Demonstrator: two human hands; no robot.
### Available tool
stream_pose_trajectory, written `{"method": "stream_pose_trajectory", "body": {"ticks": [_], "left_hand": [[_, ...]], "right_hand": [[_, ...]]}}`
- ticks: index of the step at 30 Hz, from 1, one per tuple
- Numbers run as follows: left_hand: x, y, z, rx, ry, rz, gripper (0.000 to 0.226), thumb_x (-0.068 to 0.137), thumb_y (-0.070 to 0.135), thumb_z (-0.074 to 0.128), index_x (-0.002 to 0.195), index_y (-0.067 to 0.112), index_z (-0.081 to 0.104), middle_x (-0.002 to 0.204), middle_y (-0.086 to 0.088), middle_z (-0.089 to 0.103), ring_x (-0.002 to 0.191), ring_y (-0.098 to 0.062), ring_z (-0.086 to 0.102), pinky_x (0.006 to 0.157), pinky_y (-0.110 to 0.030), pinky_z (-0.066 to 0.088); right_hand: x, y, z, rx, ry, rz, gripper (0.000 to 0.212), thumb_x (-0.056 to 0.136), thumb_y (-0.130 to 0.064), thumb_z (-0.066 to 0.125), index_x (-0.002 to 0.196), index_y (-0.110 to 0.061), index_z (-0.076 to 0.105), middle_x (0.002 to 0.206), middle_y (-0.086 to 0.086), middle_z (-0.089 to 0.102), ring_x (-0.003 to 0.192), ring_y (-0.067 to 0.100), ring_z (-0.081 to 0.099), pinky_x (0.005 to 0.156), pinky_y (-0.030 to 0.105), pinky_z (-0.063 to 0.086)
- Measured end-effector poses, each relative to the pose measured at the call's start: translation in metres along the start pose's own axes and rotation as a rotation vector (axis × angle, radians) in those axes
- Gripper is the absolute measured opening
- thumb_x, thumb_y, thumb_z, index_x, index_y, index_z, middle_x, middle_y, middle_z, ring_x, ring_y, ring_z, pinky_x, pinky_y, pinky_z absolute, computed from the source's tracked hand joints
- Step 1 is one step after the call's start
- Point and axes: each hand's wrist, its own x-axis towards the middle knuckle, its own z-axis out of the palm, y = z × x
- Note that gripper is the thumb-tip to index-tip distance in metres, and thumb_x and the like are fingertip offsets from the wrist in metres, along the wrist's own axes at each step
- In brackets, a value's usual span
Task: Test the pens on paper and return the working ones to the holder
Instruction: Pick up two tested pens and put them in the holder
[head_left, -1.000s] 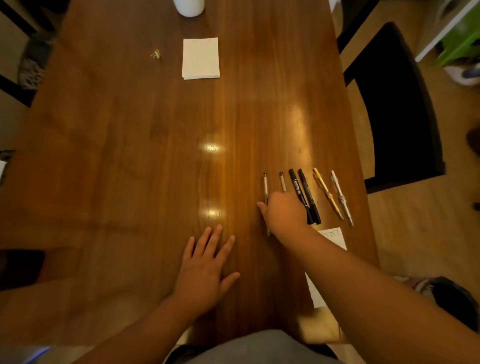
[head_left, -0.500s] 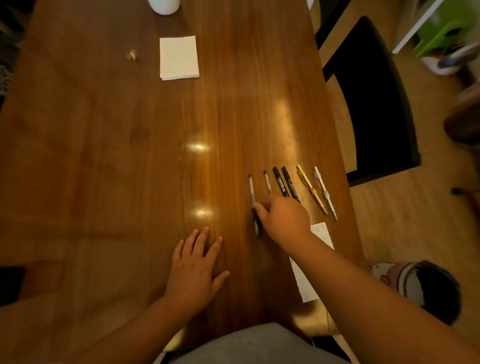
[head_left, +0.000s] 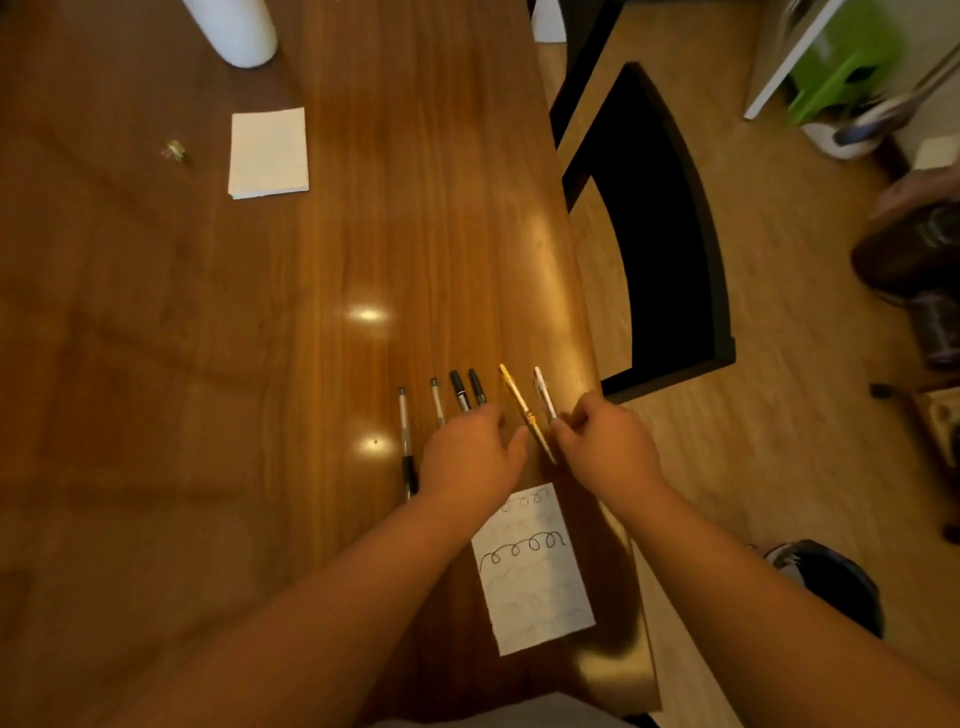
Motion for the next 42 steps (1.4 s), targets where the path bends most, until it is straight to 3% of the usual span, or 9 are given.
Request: {"method": "stream_pose_trajectory", "body": {"ticks": [6, 14, 18, 21, 24, 27, 31, 35, 42], "left_hand": [[0.051, 0.025, 0.005, 0.196, 0.004, -0.162, 0.034, 0.091, 0.048, 0.055, 0.071, 0.02, 0.056, 0.062, 0.002, 0.056, 0.054, -0.013, 0.054, 0.044, -0.025, 0.039], [0.054, 0.036, 0.024, 0.251, -0.047, -0.228, 0.021, 0.092, 0.036, 0.057, 0.086, 0.016, 0.063, 0.073, -0.001, 0.06, 0.065, -0.018, 0.059, 0.053, -0.03, 0.047], [0.04, 0.044, 0.02, 0.092, 0.0, -0.198, 0.019, 0.092, 0.035, 0.052, 0.089, 0.017, 0.059, 0.074, -0.001, 0.059, 0.066, -0.019, 0.06, 0.061, -0.034, 0.054], [0.021, 0.043, 0.013, -0.193, 0.011, -0.168, 0.017, 0.095, 0.034, 0.05, 0.096, 0.018, 0.053, 0.077, -0.002, 0.061, 0.066, -0.018, 0.06, 0.06, -0.036, 0.054], [-0.022, 0.03, 0.005, -0.65, 0.002, -0.246, 0.012, 0.098, 0.025, 0.05, 0.109, 0.02, 0.051, 0.084, -0.002, 0.068, 0.071, -0.013, 0.067, 0.06, -0.026, 0.056], [-0.073, 0.007, 0.005, -0.806, 0.012, -0.308, 0.011, 0.099, 0.02, 0.048, 0.109, 0.023, 0.052, 0.087, 0.0, 0.068, 0.072, -0.008, 0.067, 0.061, -0.02, 0.054], [-0.148, -0.039, 0.01, -0.946, 0.102, -0.475, 0.015, 0.097, 0.016, 0.048, 0.1, 0.027, 0.057, 0.08, 0.004, 0.066, 0.061, -0.004, 0.059, 0.052, -0.014, 0.044], [-0.237, -0.083, 0.022, -1.111, 0.289, -0.669, 0.021, 0.099, 0.014, 0.044, 0.1, 0.027, 0.061, 0.071, 0.0, 0.062, 0.052, -0.008, 0.051, 0.044, -0.019, 0.039], [-0.393, -0.138, 0.046, -1.189, 0.641, -1.016, 0.019, 0.102, 0.011, 0.042, 0.108, 0.016, 0.059, 0.084, -0.005, 0.067, 0.063, -0.011, 0.062, 0.055, -0.023, 0.047]], "right_hand": [[0.023, -0.012, 0.003, -0.042, -0.04, -0.019, 0.022, 0.087, -0.047, 0.063, 0.091, -0.025, 0.059, 0.076, -0.005, 0.061, 0.069, 0.015, 0.06, 0.062, 0.038, 0.058], [0.03, 0.001, -0.001, -0.147, -0.098, -0.112, 0.019, 0.092, -0.034, 0.057, 0.103, -0.019, 0.061, 0.083, -0.001, 0.061, 0.072, 0.019, 0.058, 0.057, 0.032, 0.047], [0.023, 0.014, -0.006, -0.144, -0.135, -0.132, 0.018, 0.091, -0.037, 0.058, 0.097, -0.019, 0.06, 0.077, -0.002, 0.061, 0.066, 0.016, 0.059, 0.052, 0.027, 0.044], [0.012, 0.022, -0.013, 0.124, -0.166, -0.106, 0.014, 0.088, -0.035, 0.065, 0.086, -0.025, 0.056, 0.07, -0.006, 0.061, 0.061, 0.009, 0.06, 0.049, 0.024, 0.044], [-0.011, 0.018, -0.023, 0.435, -0.359, -0.061, 0.009, 0.089, -0.024, 0.067, 0.091, -0.026, 0.059, 0.074, -0.002, 0.07, 0.064, 0.011, 0.069, 0.059, 0.03, 0.057], [-0.039, 0.013, -0.026, 0.494, -0.534, -0.045, 0.007, 0.089, -0.014, 0.065, 0.094, -0.018, 0.063, 0.08, 0.002, 0.072, 0.07, 0.016, 0.071, 0.061, 0.029, 0.059], [-0.081, 0.004, -0.011, 0.467, -0.746, -0.026, 0.006, 0.092, -0.009, 0.058, 0.095, -0.011, 0.063, 0.082, 0.007, 0.07, 0.058, 0.014, 0.061, 0.049, 0.023, 0.049], [-0.132, -0.014, 0.021, 0.344, -0.924, -0.13, 0.016, 0.099, -0.02, 0.052, 0.094, -0.018, 0.067, 0.082, 0.004, 0.07, 0.061, 0.014, 0.061, 0.053, 0.022, 0.049], [-0.234, -0.09, 0.084, 0.133, -1.194, -0.354, 0.011, 0.096, -0.012, 0.055, 0.091, -0.009, 0.064, 0.072, 0.003, 0.067, 0.054, 0.01, 0.056, 0.051, 0.024, 0.042]]}}
